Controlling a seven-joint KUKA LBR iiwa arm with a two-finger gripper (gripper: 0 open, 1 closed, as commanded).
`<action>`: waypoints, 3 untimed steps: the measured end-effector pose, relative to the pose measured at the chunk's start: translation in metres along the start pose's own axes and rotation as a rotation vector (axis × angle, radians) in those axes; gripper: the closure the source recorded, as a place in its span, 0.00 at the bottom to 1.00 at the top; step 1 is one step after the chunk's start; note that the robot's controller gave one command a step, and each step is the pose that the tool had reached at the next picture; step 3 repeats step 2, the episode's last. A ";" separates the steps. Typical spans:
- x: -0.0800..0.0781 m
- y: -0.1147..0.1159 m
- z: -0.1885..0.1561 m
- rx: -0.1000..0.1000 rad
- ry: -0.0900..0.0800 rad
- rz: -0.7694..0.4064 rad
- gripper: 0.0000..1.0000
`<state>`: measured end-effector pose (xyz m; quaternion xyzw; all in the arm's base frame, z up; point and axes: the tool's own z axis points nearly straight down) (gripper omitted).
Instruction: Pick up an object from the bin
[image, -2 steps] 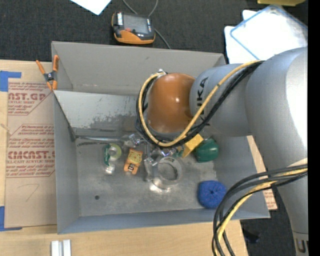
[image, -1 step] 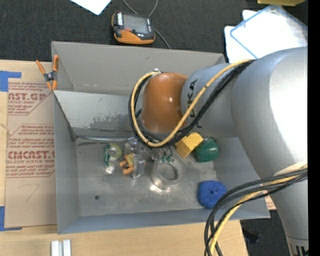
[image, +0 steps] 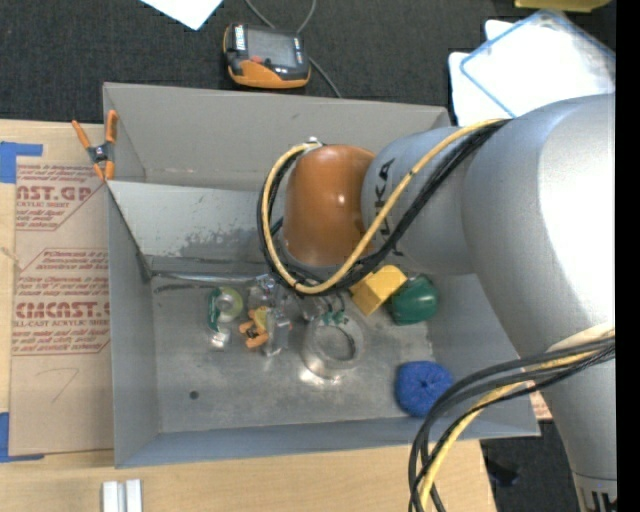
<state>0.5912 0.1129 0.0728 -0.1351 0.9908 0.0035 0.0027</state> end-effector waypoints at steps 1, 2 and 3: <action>0.001 0.000 -0.015 -0.001 0.005 0.000 1.00; 0.001 0.001 -0.033 0.000 0.003 0.000 1.00; 0.001 0.001 -0.033 0.000 0.003 0.000 1.00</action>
Offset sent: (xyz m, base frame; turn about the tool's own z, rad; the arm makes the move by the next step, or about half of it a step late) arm -0.0016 -0.0001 0.0490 0.0001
